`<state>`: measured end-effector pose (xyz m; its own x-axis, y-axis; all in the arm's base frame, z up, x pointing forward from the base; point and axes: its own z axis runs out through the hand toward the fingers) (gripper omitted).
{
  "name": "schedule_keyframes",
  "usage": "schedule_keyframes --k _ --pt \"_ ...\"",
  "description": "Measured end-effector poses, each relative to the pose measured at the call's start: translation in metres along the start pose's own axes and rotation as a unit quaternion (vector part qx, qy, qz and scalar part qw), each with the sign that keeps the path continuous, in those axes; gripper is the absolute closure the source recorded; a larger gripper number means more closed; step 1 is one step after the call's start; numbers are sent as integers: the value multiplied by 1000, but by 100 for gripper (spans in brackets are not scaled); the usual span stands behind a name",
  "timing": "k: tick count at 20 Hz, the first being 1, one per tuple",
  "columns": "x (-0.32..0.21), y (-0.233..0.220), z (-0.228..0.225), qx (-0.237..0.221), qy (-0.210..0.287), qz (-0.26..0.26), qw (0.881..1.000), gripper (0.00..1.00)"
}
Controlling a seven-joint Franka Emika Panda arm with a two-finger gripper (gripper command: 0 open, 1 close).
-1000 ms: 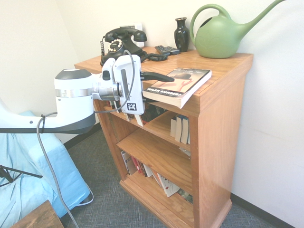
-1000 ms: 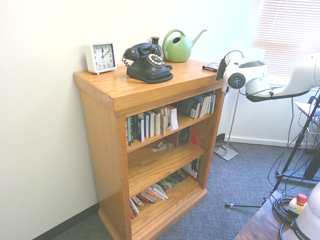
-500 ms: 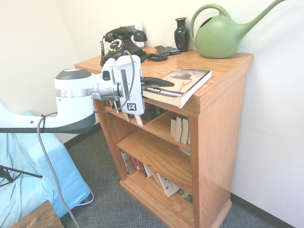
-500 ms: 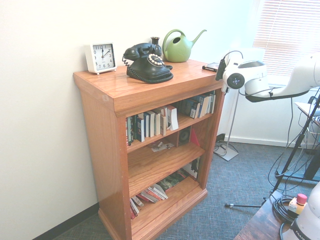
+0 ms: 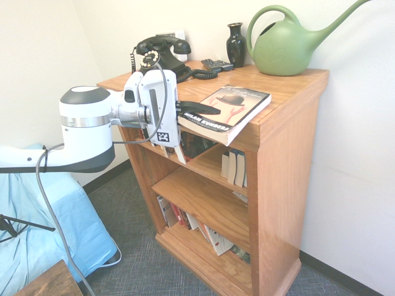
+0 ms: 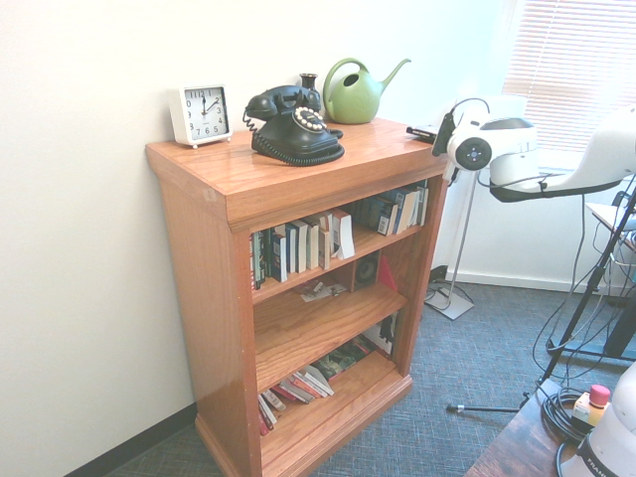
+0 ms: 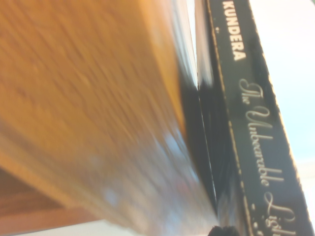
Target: Organize the shelf
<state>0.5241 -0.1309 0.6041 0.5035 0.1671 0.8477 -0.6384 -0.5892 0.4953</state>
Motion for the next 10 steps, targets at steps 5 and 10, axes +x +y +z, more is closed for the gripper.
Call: schedule_keyframes --k 5,10 --pt "-27 45 -56 41 -71 90 993 100" --pt "-90 67 -108 100 -148 158 971 100"
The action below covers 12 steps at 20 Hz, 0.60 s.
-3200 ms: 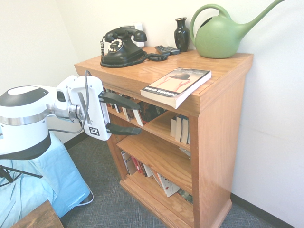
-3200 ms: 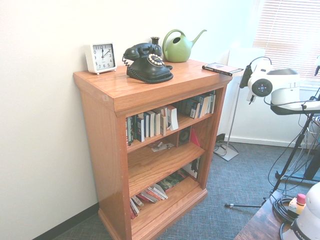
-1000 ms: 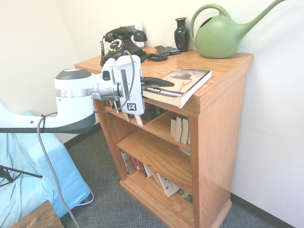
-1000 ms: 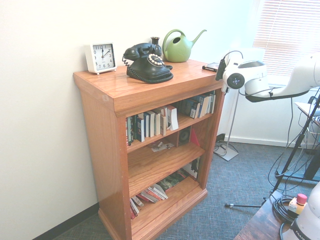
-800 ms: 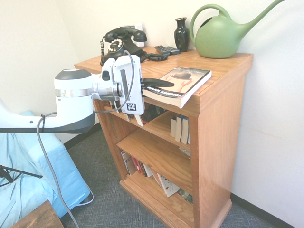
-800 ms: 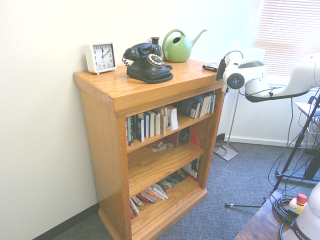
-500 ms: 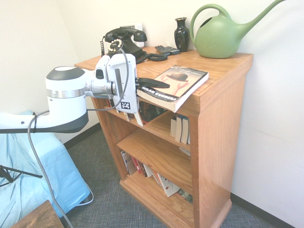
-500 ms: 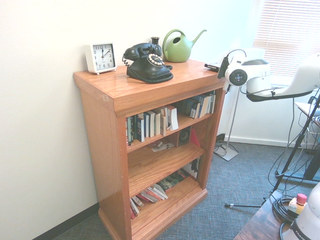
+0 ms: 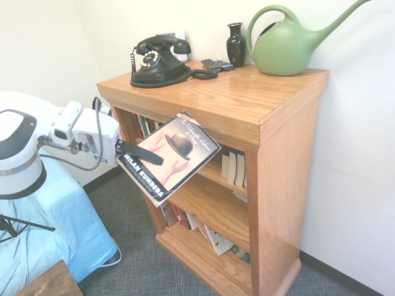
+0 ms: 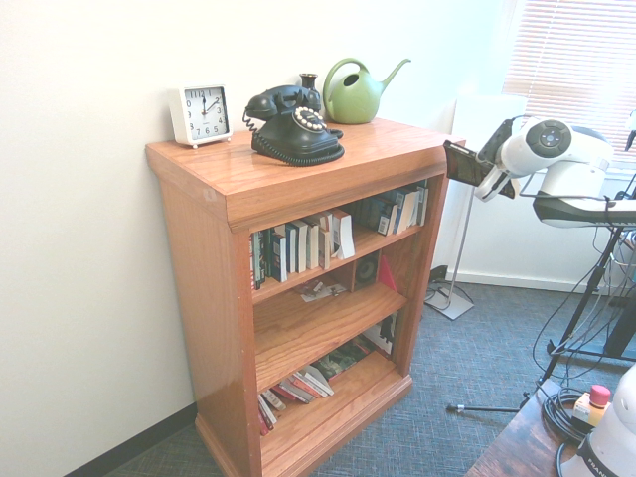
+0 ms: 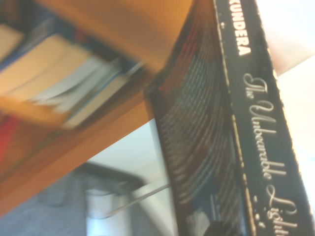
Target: Organize the shelf
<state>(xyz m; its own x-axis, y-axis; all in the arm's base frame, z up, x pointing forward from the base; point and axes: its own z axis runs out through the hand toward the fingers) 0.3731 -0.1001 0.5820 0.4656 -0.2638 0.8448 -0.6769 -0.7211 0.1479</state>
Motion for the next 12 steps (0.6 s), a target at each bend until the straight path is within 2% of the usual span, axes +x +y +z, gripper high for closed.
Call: schedule_keyframes --k 4,8,12 --pt "-52 -8 -16 42 -50 16 998 100" --pt "-94 -54 -11 83 -98 4 992 100" --pt "-109 -103 6 118 -132 0 984 100"
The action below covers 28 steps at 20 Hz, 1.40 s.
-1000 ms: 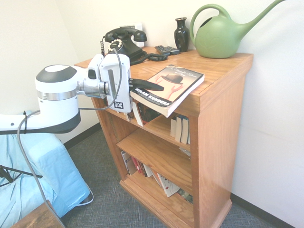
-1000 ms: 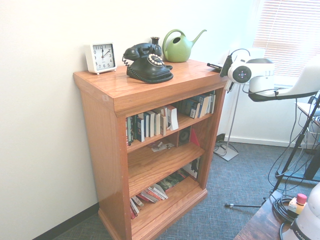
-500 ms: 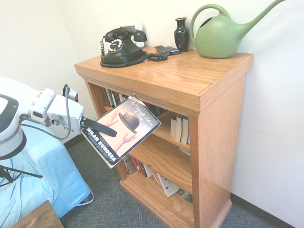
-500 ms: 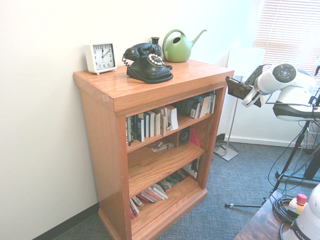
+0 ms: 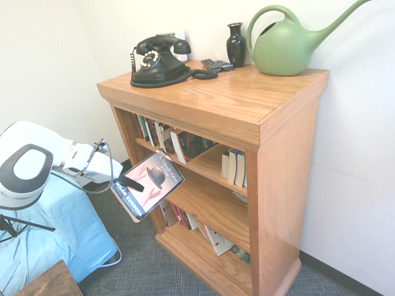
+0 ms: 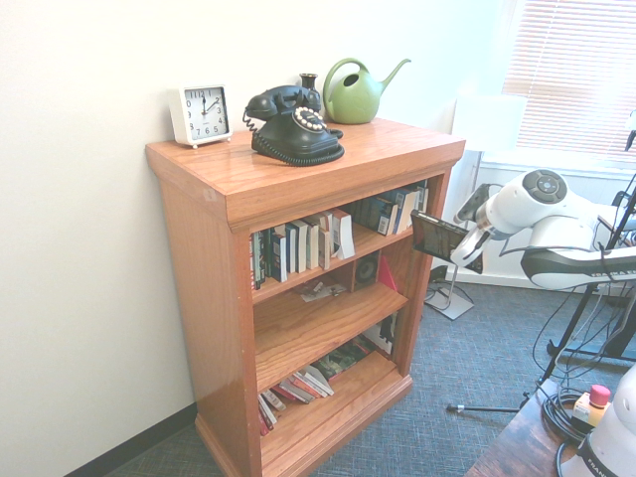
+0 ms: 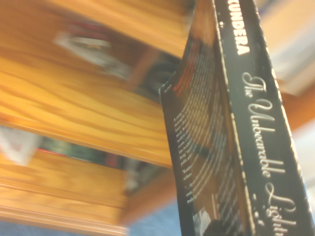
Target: Organize the shelf
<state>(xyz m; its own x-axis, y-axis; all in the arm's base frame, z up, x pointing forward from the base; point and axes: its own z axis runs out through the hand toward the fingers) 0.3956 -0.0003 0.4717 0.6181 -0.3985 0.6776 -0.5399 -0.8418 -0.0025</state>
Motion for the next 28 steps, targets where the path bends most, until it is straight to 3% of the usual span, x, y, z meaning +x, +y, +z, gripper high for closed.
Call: schedule_keyframes --k 9,28 --pt "41 -60 69 29 -37 19 999 100" --pt "64 -127 104 59 -19 49 997 100"
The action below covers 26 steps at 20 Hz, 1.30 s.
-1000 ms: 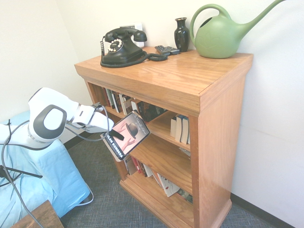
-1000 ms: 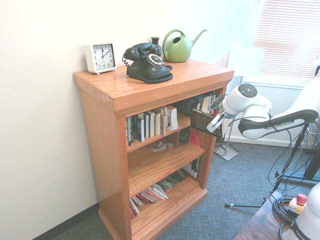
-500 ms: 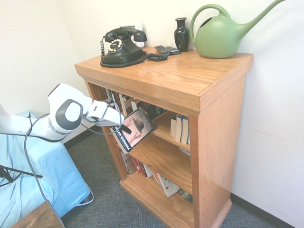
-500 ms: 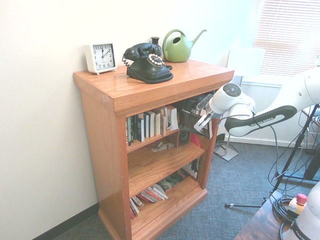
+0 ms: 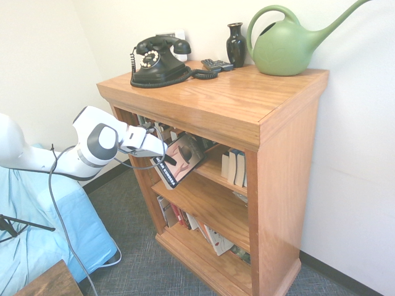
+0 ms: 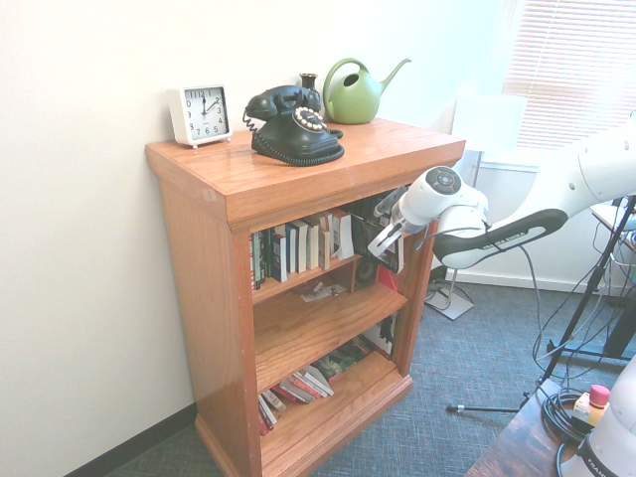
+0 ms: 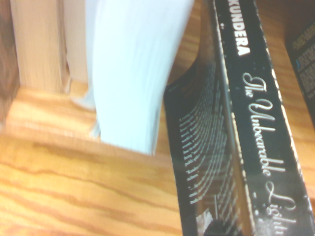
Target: Organize the shelf
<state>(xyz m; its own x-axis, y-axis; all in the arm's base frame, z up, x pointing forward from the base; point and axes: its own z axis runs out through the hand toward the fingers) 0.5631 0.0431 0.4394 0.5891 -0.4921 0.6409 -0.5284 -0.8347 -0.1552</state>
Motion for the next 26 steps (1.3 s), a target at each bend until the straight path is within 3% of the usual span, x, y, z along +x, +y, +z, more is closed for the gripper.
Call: schedule_keyframes --k 10,20,21,26 --pt "27 -22 25 6 9 12 1000 100" --pt "18 -35 24 4 1 9 1000 100" --pt "18 -36 24 3 1 10 1000 0" --pt "17 -37 24 3 1 12 1000 0"
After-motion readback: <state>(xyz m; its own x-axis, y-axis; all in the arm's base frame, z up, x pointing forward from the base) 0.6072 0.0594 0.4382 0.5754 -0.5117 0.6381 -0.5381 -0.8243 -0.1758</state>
